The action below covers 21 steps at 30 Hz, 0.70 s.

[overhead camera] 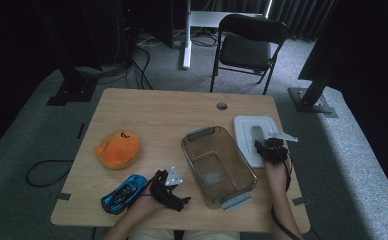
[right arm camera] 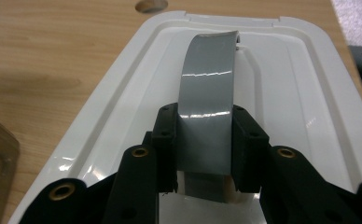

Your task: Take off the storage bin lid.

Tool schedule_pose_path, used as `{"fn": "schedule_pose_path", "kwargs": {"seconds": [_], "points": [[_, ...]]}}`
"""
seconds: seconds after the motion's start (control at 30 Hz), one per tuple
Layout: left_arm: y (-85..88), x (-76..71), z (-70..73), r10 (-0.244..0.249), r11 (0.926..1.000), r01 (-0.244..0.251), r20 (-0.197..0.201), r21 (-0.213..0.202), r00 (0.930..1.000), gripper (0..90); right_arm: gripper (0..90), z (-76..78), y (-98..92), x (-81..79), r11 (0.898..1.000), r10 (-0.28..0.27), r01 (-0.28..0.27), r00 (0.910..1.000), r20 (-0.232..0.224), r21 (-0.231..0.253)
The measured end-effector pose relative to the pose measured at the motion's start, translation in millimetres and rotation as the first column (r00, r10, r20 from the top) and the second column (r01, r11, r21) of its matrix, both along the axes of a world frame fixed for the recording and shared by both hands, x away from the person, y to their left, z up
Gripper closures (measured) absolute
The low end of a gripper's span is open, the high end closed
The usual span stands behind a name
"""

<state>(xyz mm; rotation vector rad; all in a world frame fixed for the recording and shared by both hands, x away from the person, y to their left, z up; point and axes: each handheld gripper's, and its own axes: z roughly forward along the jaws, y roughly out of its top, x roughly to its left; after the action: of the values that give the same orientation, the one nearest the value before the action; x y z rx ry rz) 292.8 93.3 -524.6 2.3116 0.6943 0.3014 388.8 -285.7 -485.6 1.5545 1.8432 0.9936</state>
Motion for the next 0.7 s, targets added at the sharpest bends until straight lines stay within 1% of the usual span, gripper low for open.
{"fn": "schedule_pose_path", "kwargs": {"seconds": [0.03,0.1,0.13,0.17,0.2,0.23,0.3,0.33,0.43,0.47,0.57,0.6,0.7], "points": [[0.0,0.0,0.0,0.000,1.0000,0.000,0.000,0.000,1.0000,2.6,67.2,-5.2,0.3,0.9,1.000,-0.001,0.001,0.9999,-0.010,-0.002],[0.0,0.0,0.0,0.000,1.0000,0.000,0.000,0.000,1.0000,2.6,67.2,-10.6,0.1,1.7,1.000,-0.008,0.008,0.9997,-0.024,0.007],[0.0,0.0,0.0,0.000,1.0000,0.000,0.000,0.000,1.0000,2.6,67.2,-10.6,0.1,1.7,1.000,-0.008,0.008,0.9997,-0.024,0.007],[0.0,0.0,0.0,0.000,1.0000,0.000,0.000,0.000,1.0000,2.6,67.2,-16.4,0.2,2.1,1.000,-0.011,0.011,0.9994,-0.032,0.013],[0.0,0.0,0.0,0.000,1.0000,0.000,0.000,0.000,1.0000,2.6,67.2,-16.4,0.2,2.1,1.000,-0.011,0.011,0.9994,-0.032,0.013],[0.0,0.0,0.0,0.000,1.0000,0.000,0.000,0.000,1.0000,2.6,67.2,-20.3,1.3,2.1,1.000,-0.010,0.010,0.9994,-0.032,0.010],[0.0,0.0,0.0,0.000,1.0000,0.000,0.000,0.000,1.0000,2.6,67.2,-21.9,1.3,2.1,1.000,-0.009,0.009,0.9992,-0.038,0.016],[0.0,0.0,0.0,0.000,1.0000,0.000,0.000,0.000,1.0000,2.6,67.2,-25.2,2.2,2.1,1.000,-0.009,0.010,0.9991,-0.041,0.008],[0.0,0.0,0.0,0.001,1.0000,-0.001,0.000,0.000,1.0000,2.6,67.1,-28.0,2.2,2.1,1.000,-0.014,0.014,0.9989,-0.045,0.010],[0.0,0.0,0.0,0.000,1.0000,0.000,0.000,0.000,1.0000,2.6,66.9,-31.6,2.2,2.0,1.000,-0.015,0.015,0.9987,-0.049,0.005],[0.0,0.0,0.0,0.000,1.0000,0.000,0.000,0.000,1.0000,2.6,66.7,-32.5,2.4,1.7,1.000,-0.009,0.009,0.9989,-0.046,0.000],[0.0,0.0,0.0,0.000,1.0000,0.000,0.000,0.000,1.0000,2.6,65.0,-32.6,1.7,1.7,1.000,-0.007,0.007,0.9989,-0.047,0.007],[0.0,0.0,0.0,0.000,1.0000,0.000,0.000,0.000,1.0000,2.6,52.9,-30.8,0.3,0.6,1.000,-0.003,0.003,0.9987,-0.052,0.015]]}}
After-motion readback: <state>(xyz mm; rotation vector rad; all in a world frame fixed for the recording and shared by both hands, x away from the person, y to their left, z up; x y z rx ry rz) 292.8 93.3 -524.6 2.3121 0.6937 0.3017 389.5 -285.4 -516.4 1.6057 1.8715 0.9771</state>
